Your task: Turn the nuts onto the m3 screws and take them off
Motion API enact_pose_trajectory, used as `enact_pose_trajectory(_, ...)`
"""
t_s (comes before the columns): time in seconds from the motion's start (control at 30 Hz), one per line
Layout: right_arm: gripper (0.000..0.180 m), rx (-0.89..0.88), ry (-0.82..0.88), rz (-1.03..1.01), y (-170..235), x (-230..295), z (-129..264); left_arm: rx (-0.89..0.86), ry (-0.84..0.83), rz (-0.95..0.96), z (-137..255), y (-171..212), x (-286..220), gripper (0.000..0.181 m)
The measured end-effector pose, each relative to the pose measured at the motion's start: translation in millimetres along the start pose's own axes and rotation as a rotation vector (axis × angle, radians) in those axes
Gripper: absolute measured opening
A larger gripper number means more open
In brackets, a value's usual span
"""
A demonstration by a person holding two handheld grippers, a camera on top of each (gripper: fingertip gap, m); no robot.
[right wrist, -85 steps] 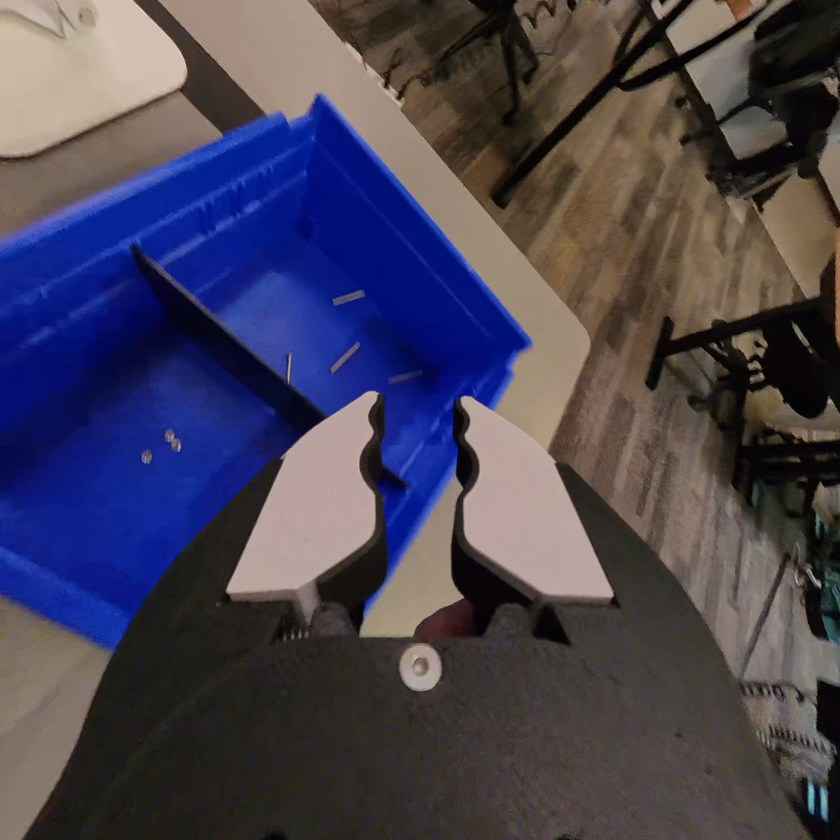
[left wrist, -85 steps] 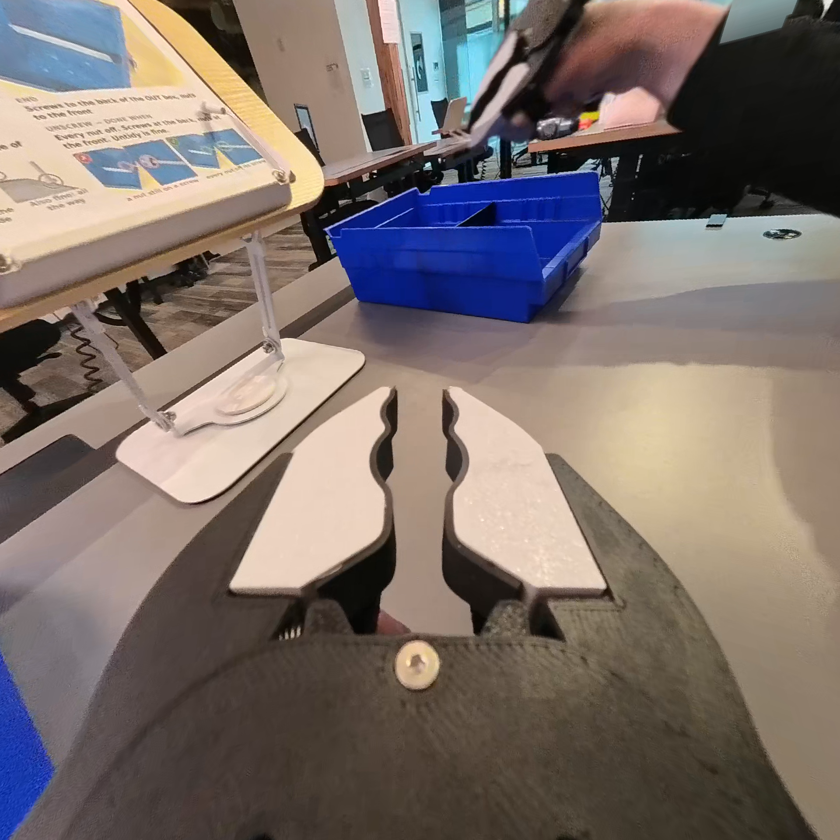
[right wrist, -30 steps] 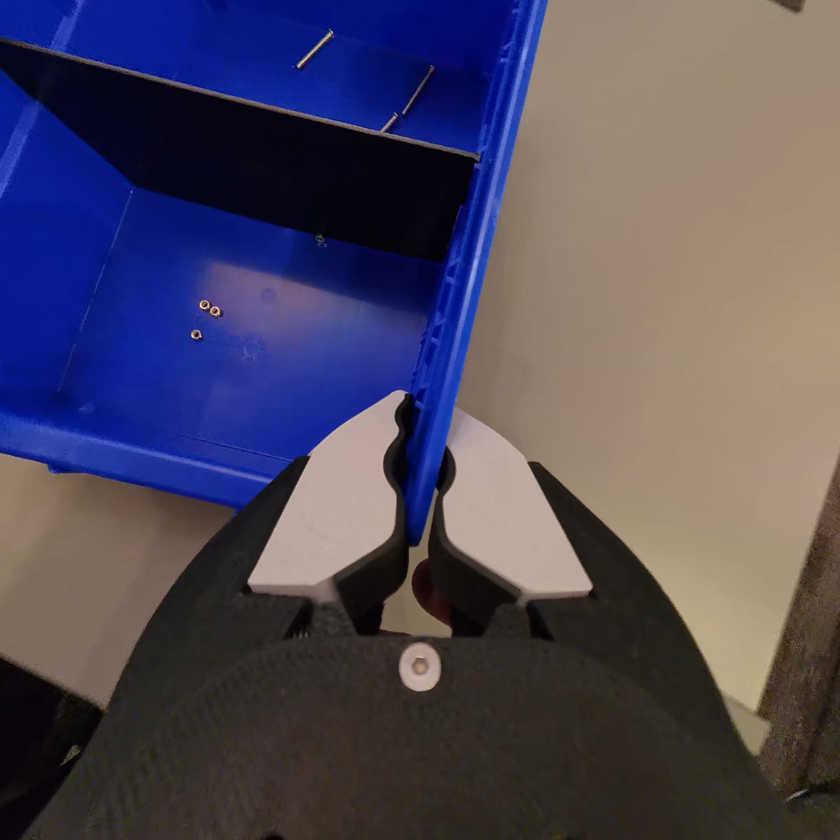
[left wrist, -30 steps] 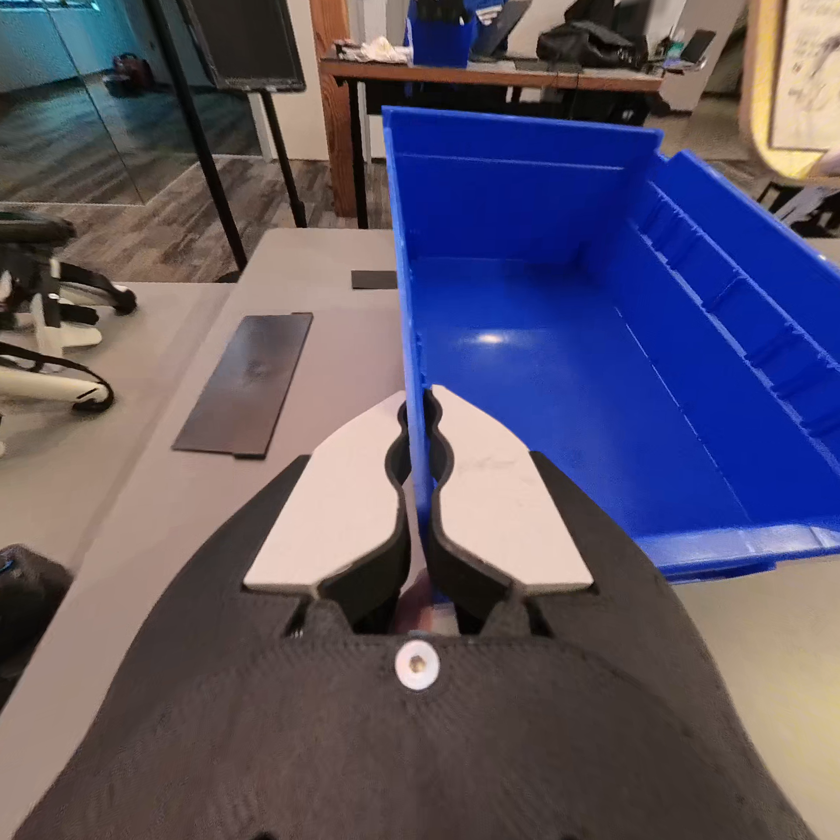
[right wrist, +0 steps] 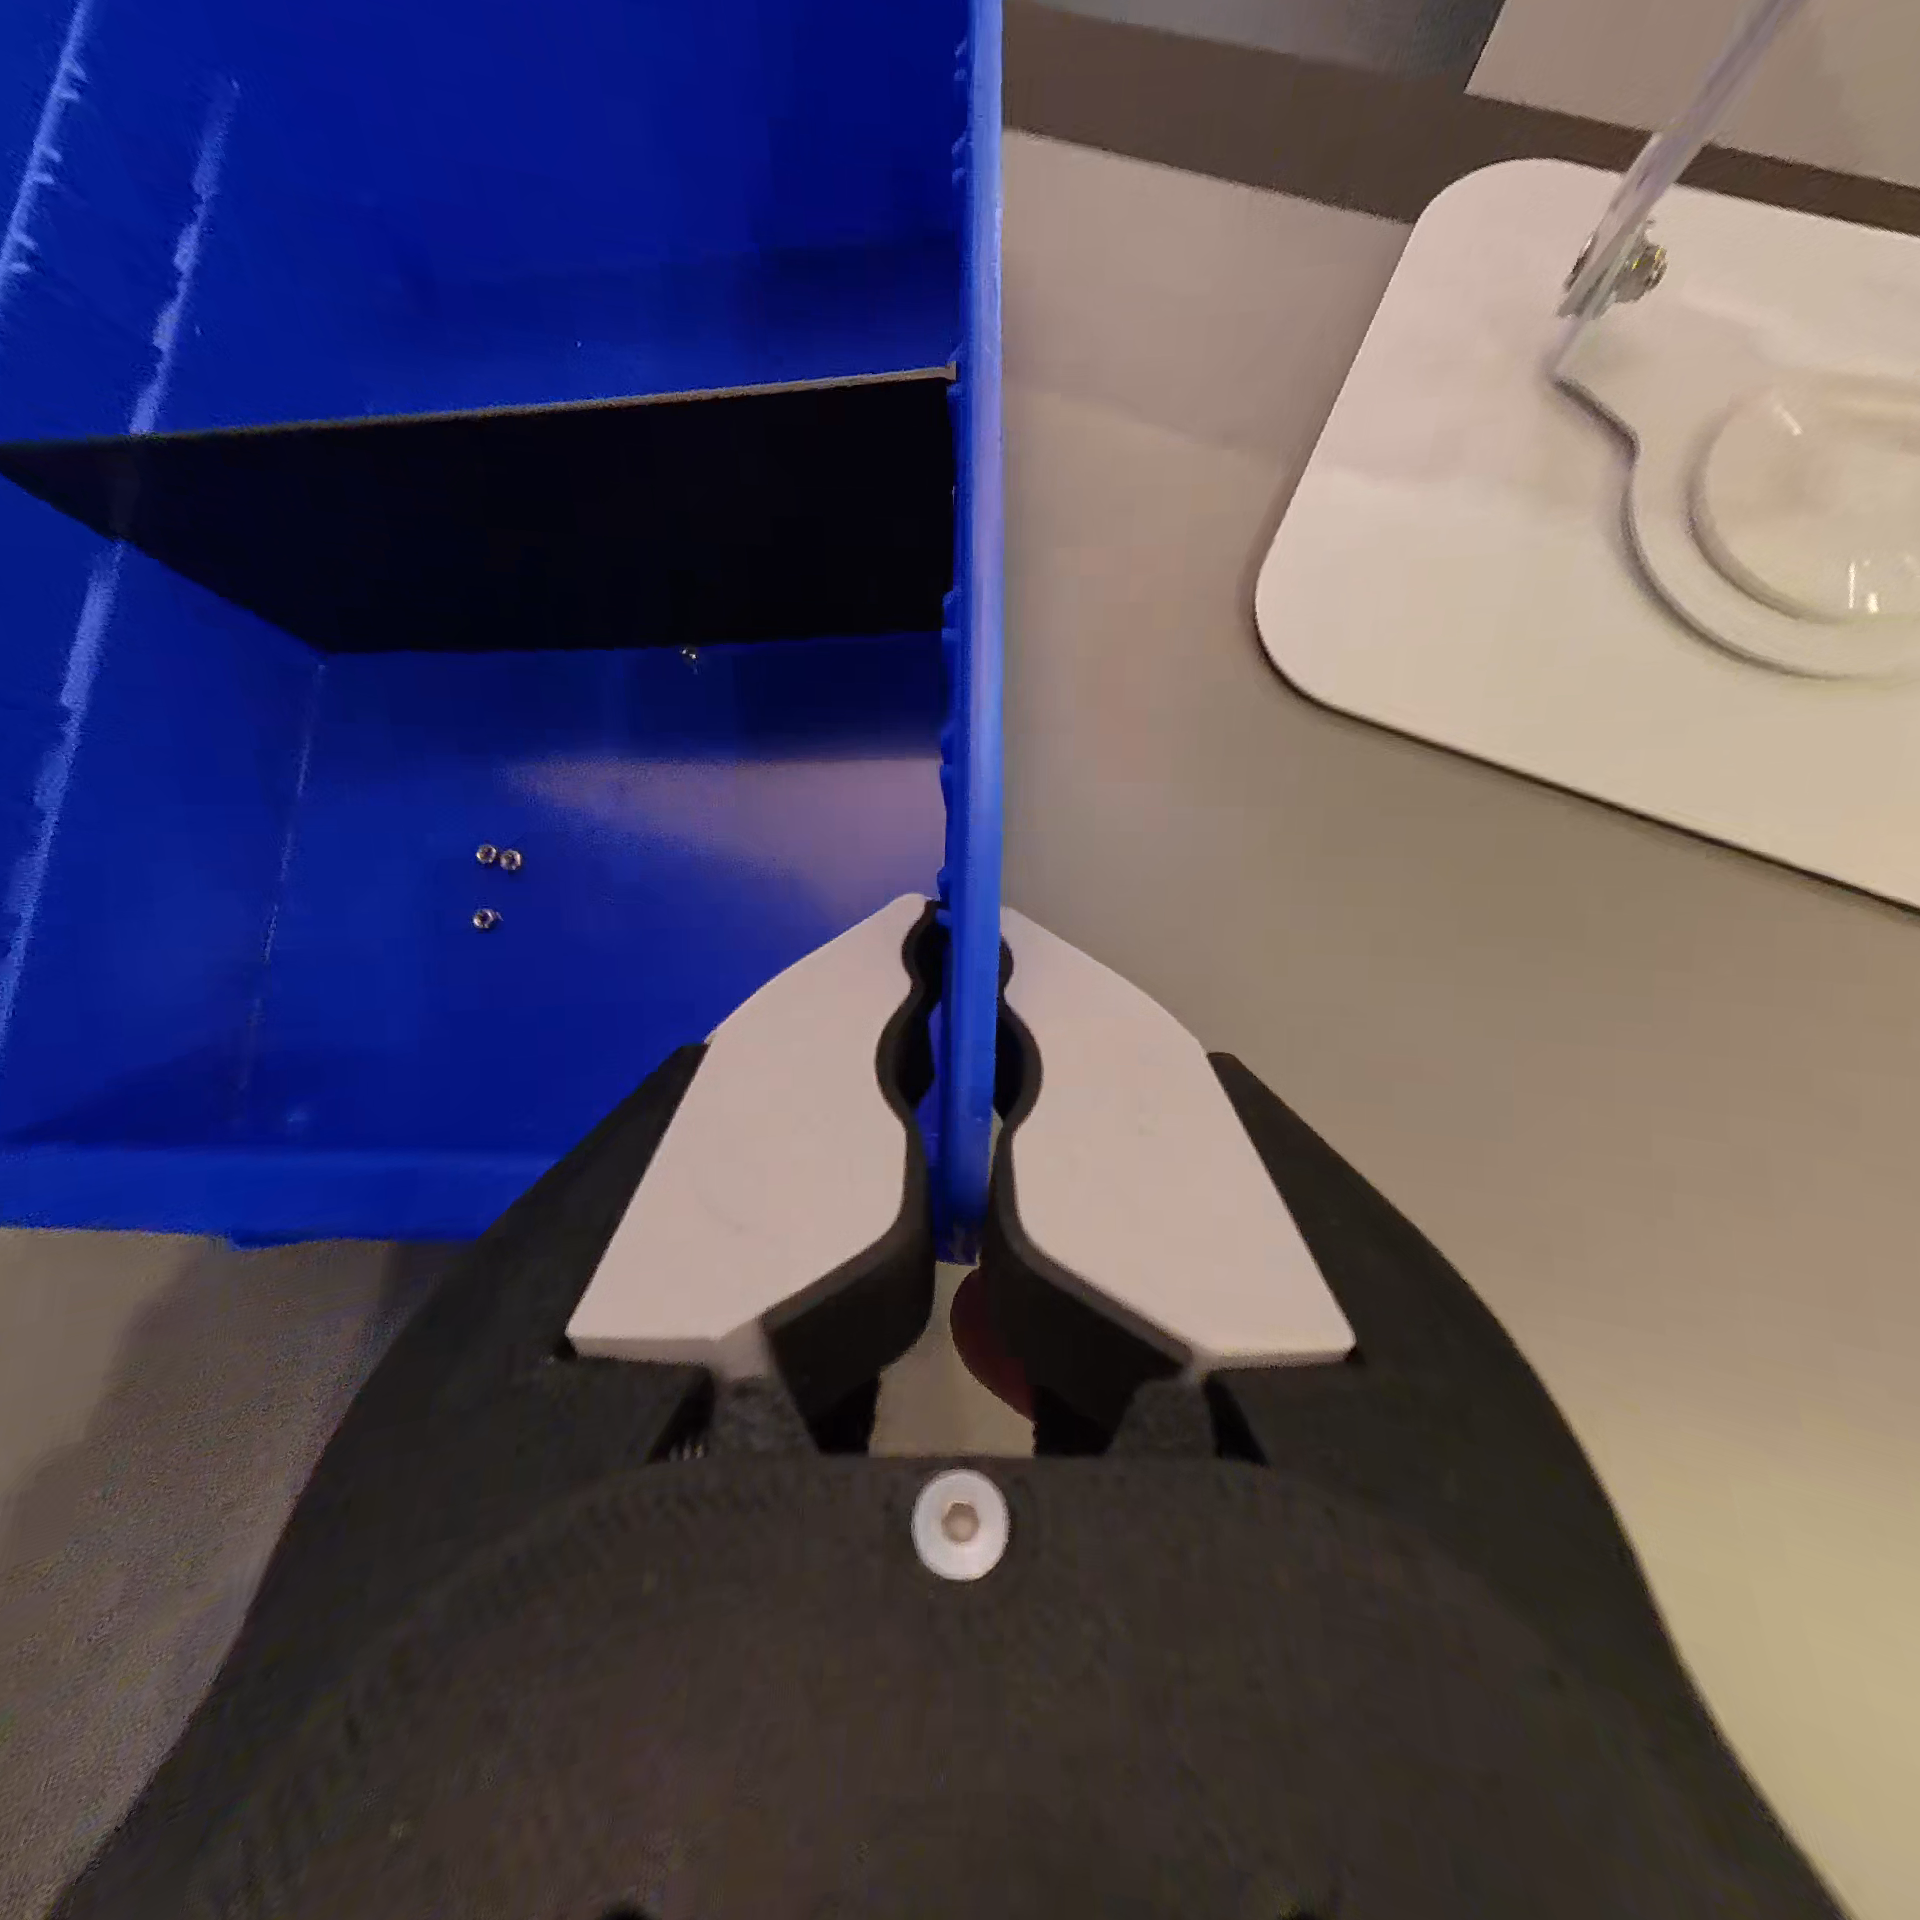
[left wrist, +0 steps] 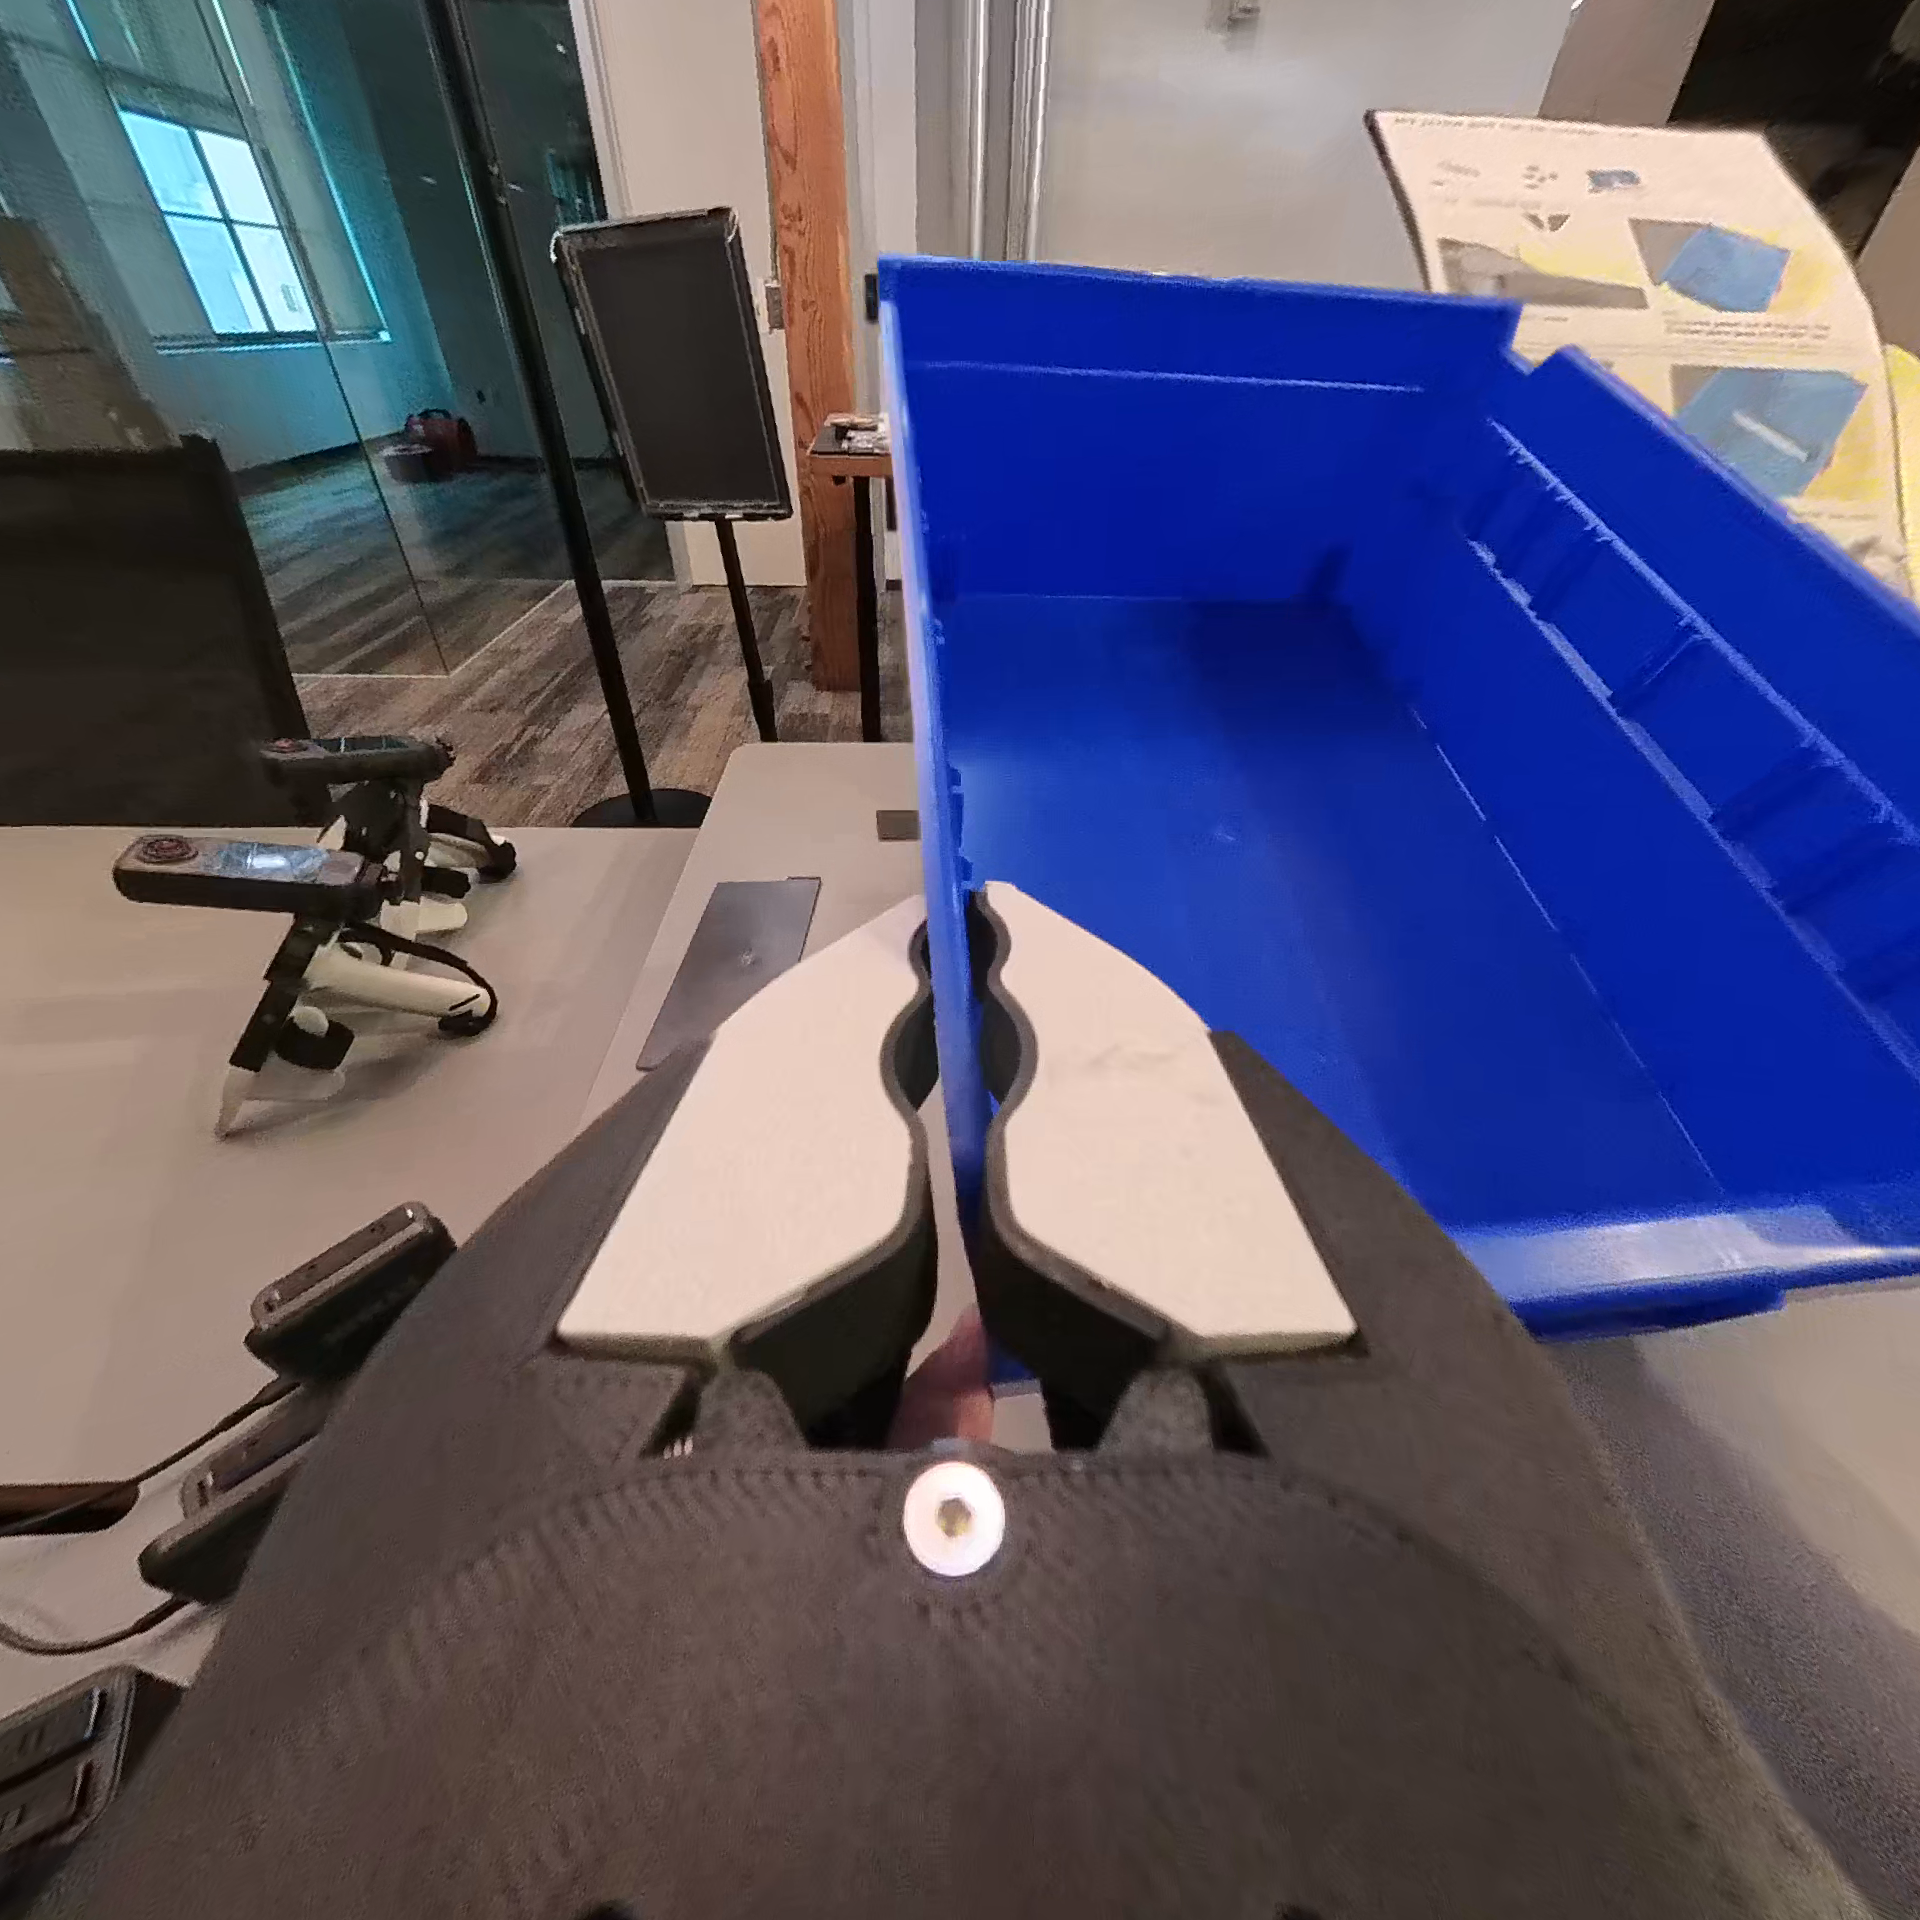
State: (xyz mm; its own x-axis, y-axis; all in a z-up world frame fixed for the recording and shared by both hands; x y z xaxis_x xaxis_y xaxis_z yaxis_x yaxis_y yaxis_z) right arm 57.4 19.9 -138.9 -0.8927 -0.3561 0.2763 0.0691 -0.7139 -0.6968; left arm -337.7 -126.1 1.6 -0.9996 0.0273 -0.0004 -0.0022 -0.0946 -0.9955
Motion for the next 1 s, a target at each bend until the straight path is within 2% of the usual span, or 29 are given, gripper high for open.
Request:
enact_pose_trajectory(0.17,0.012,-0.102,-0.041,-0.131,-22,34,-42,-0.018,0.018,-0.017,0,-5,-10,0.002)
enact_pose_trajectory(0.23,0.045,-0.124,-0.159,-0.232,-27,45,-49,-0.026,0.032,-0.033,0,-6,-19,0.002)
enact_pose_trajectory(0.3,0.058,-0.155,-0.179,-0.187,-31,51,-37,-0.038,0.057,-0.036,0,-6,-31,0.002)
enact_pose_trajectory(0.33,0.06,-0.184,-0.196,-0.151,-31,52,-23,-0.049,0.07,-0.036,1,-7,-39,0.002)
enact_pose_trajectory(0.37,0.054,-0.237,-0.235,-0.127,-30,52,-1,-0.057,0.086,-0.032,2,-8,-47,0.002)
enact_pose_trajectory(0.5,0.037,-0.519,-0.367,-0.123,-4,16,124,-0.098,0.181,-0.041,8,-16,-107,0.002)
enact_pose_trajectory(0.53,0.042,-0.577,-0.35,-0.132,6,-1,157,-0.097,0.212,-0.044,10,-17,-130,0.002)
enact_pose_trajectory(0.6,0.035,-0.775,-0.364,-0.179,29,-33,228,-0.099,0.284,-0.044,11,-15,-180,0.002)
enact_pose_trajectory(0.73,0.046,-1.03,-0.293,-0.188,76,-78,348,-0.06,0.47,-0.01,5,3,-297,0.003)
enact_pose_trajectory(0.83,0.064,-1.066,-0.244,-0.17,97,-108,390,-0.034,0.588,-0.01,1,15,-389,0.002)
enact_pose_trajectory(0.93,0.063,-1.105,-0.114,-0.193,110,-164,420,-0.03,0.645,0.018,-8,28,-468,0.002)
enact_pose_trajectory(1.0,0.059,-1.066,-0.072,-0.203,111,-208,429,-0.035,0.645,0.006,-15,37,-514,0.003)
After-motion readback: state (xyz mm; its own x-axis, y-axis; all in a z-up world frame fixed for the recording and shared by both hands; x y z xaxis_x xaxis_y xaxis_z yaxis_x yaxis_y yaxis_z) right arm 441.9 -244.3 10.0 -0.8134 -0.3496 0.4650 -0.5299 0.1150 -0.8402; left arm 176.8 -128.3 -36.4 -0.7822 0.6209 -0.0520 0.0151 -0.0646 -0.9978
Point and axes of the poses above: each gripper's, where its closed fingertips meet, z back along the fingers, y out of its underside, x = y × z across the jaws, the point moved 8 cm from there along z, back along the fingers, and after that the axes turned 14 degrees about -y, right-handed, at the moved point
